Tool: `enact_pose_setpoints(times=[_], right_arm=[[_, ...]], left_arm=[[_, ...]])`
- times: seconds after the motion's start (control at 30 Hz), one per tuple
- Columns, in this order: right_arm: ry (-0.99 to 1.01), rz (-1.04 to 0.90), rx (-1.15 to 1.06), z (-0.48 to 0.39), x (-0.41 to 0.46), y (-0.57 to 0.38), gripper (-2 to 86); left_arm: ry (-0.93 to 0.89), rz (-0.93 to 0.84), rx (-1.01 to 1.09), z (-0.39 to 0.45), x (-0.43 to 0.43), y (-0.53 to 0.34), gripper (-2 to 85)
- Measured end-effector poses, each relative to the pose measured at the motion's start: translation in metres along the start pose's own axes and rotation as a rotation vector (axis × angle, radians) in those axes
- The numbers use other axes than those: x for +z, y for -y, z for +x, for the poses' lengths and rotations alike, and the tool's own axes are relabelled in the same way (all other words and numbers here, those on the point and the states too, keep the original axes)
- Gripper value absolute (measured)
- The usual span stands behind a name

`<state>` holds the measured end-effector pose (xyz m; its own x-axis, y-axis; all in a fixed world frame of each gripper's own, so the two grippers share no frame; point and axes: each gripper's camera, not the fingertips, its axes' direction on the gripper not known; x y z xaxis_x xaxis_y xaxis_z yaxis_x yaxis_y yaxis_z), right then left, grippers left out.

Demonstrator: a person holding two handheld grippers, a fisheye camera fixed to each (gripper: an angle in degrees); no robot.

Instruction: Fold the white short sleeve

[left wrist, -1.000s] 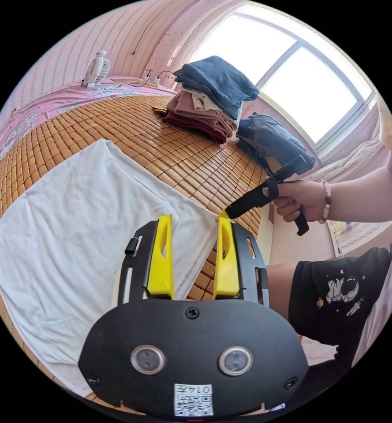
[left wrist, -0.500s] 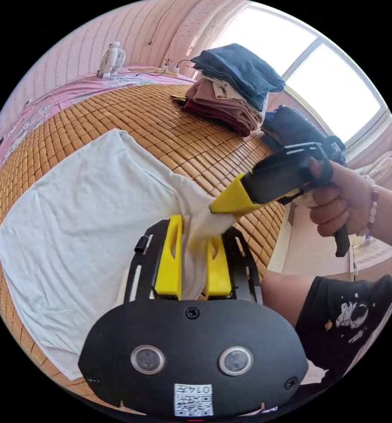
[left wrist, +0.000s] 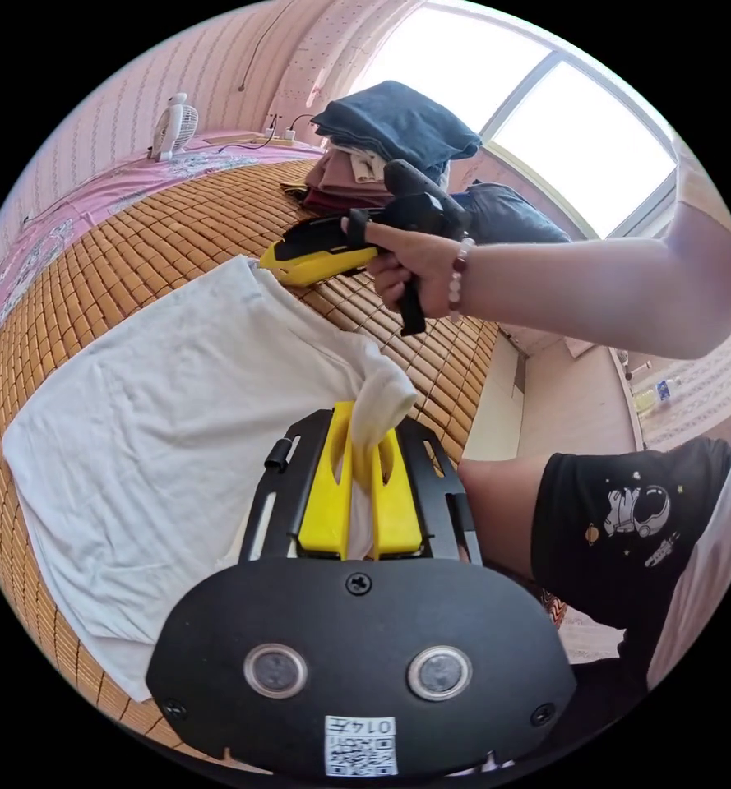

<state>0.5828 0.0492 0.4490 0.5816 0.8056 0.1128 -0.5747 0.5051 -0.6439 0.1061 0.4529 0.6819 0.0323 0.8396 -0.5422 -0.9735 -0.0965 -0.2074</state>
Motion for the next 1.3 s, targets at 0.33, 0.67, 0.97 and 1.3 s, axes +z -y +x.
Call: enact_pose_setpoints(times=[0.33,0.67,0.97,1.3], right_arm=[[0.010,0.050,0.096,0.007,-0.046,-0.010,1.1],[-0.018,0.138,-0.009,-0.096,-0.109,0.009,1.7],[-0.261,-0.193,-0.333,-0.199,0.092,0.066,9.7],[-0.548,-0.393,-0.545,-0.242,0.126,0.086,6.9]], left_arm=[[-0.106,0.092,0.019,0.007,-0.025,-0.024,-0.5],[-0.101,0.339,-0.194,-0.004,-0.085,-0.065,0.6],[0.149,0.161,-0.871,-0.107,-0.090,-0.192,6.1],[0.197,0.216,-0.865,-0.120,-0.108,-0.210,6.7]])
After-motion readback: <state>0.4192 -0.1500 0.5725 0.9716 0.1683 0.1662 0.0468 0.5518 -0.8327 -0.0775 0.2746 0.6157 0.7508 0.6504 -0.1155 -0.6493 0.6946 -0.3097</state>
